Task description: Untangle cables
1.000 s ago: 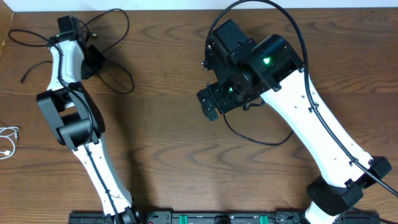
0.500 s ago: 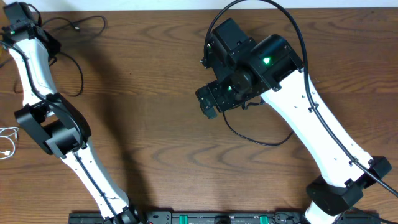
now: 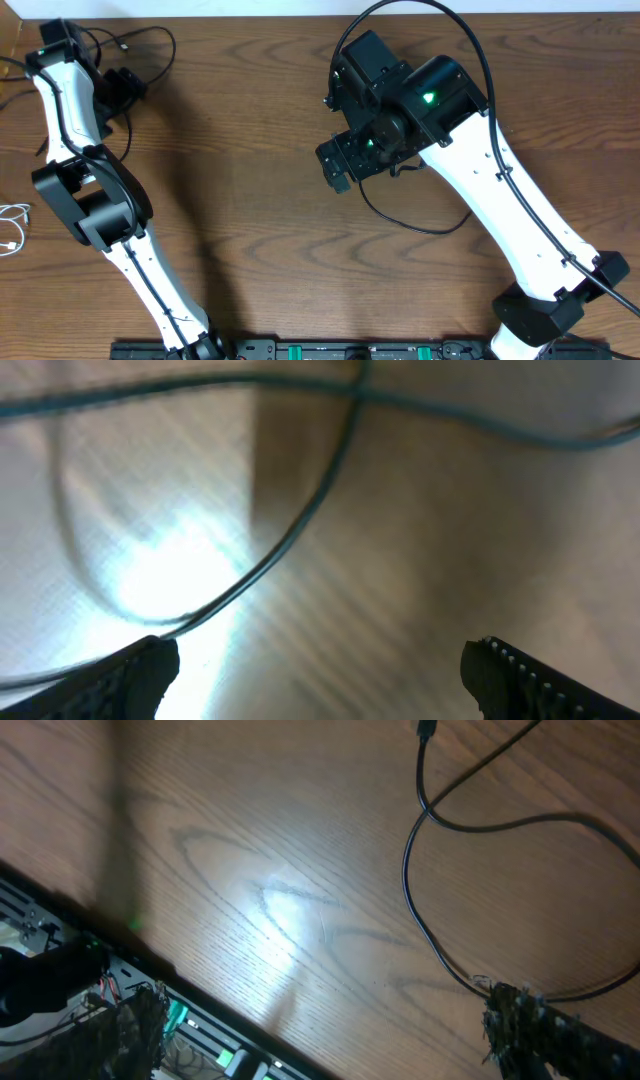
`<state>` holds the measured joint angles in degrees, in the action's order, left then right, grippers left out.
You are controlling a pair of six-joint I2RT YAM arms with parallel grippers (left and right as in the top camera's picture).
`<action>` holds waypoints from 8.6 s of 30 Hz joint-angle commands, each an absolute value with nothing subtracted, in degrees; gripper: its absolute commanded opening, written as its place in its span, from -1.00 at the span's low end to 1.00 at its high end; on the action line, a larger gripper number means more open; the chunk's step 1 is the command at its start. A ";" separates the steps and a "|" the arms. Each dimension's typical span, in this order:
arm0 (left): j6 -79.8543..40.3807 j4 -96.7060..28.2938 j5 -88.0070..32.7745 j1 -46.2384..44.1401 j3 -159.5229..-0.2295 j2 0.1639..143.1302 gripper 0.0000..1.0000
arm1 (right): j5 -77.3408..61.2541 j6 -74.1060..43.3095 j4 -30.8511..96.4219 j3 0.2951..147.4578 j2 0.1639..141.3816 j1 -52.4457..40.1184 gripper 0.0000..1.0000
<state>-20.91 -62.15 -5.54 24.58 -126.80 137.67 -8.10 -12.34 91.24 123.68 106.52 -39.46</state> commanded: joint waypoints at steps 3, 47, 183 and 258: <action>-24.49 -67.05 8.21 24.69 -123.13 137.10 0.90 | -8.08 -12.14 92.23 123.44 107.04 -39.81 0.99; -27.86 -41.78 -28.47 27.49 -116.36 137.10 -0.38 | -8.12 -13.30 91.88 123.09 107.04 -39.86 0.99; -15.46 -72.51 -12.56 -16.69 -96.90 109.73 0.93 | -12.05 -23.97 56.01 77.82 95.07 -20.58 0.55; -14.61 -42.85 -8.84 -53.15 -93.41 128.97 -0.04 | -7.01 -25.21 68.14 77.78 95.07 11.57 0.99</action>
